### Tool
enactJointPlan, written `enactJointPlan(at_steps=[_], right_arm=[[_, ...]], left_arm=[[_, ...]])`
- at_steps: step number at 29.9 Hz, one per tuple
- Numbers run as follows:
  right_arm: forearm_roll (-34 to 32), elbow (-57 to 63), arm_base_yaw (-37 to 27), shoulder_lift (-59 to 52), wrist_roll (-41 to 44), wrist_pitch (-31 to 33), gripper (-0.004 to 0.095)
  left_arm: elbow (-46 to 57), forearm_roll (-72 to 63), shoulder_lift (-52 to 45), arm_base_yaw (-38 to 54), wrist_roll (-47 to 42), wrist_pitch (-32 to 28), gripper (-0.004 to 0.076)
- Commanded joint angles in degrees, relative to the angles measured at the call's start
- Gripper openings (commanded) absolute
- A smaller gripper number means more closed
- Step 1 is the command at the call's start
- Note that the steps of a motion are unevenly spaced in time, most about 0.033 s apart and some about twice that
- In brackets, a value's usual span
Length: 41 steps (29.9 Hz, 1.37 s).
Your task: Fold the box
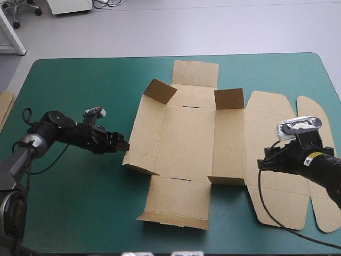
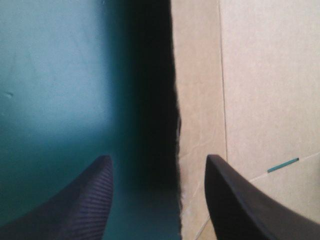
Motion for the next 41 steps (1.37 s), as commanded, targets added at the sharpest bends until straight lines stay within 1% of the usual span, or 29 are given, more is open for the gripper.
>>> enactJointPlan(at_steps=[1,4,7,11,15,20,23,27,30,37,38,39,41], right_arm=[[0.65,-2.14,-0.4,-0.17,-0.72,-2.69,0.0517],[0.65,-2.14,-0.4,-0.17,-0.72,-2.69,0.0517],[1.99,-2.14,-0.4,-0.17,-1.15,-2.63,0.0517],[2.61,-2.14,-0.4,-0.17,-1.37,-2.42,0.0517],[2.61,-2.14,-0.4,-0.17,-1.47,-1.46,0.0514],[2.64,-2.14,-0.4,-0.17,-1.62,-1.45,0.0512],[2.98,-2.14,-0.4,-0.17,-1.62,-1.45,0.0512],[3.1,-2.14,-0.4,-0.17,-1.62,-1.55,0.0509],[3.1,-2.14,-0.4,-0.17,-1.62,-1.55,0.0507],[3.24,-2.14,-0.4,-0.17,-1.74,-1.69,0.0508],[3.24,-2.14,-0.4,-0.17,-1.74,-1.69,0.0508],[3.24,-2.14,-0.4,-0.17,-1.74,-1.69,0.0507],[3.24,-2.14,-0.4,-0.17,-1.74,-1.69,0.0507]], left_arm=[[3.67,-10.61,-1.9,2.03,7.23,0.93,0.0406],[7.19,-18.91,-1.68,2.13,13.81,0.8,0.0406],[8.68,-23.7,-0.91,2.13,17.69,0.8,0.0406],[8.68,-26.71,0.36,2.13,19.55,1.2,0.0406],[8.68,-26.46,1.76,1.2,19.96,2.47,0.0406],[8.68,-27.62,2.08,-0.32,20.68,2.07,0.0404],[8.68,-28.13,2.08,-0.45,21.03,1.07,0.037],[8.68,-27.62,2.11,-0.87,21.01,0.25,0.0286],[8.68,-27.92,2.11,-1.06,21.01,0.15,0.0238],[8.68,-27.92,2.21,-3.58,21.01,-2.02,0.0235],[8.68,-27.92,2.21,-3.88,20.85,-2.26,0.0225],[8.68,-27.92,2.21,-4.17,20.79,-2.71,0.0206],[8.68,-27.92,2.21,-4.21,20.79,-2.98,0.0144]])
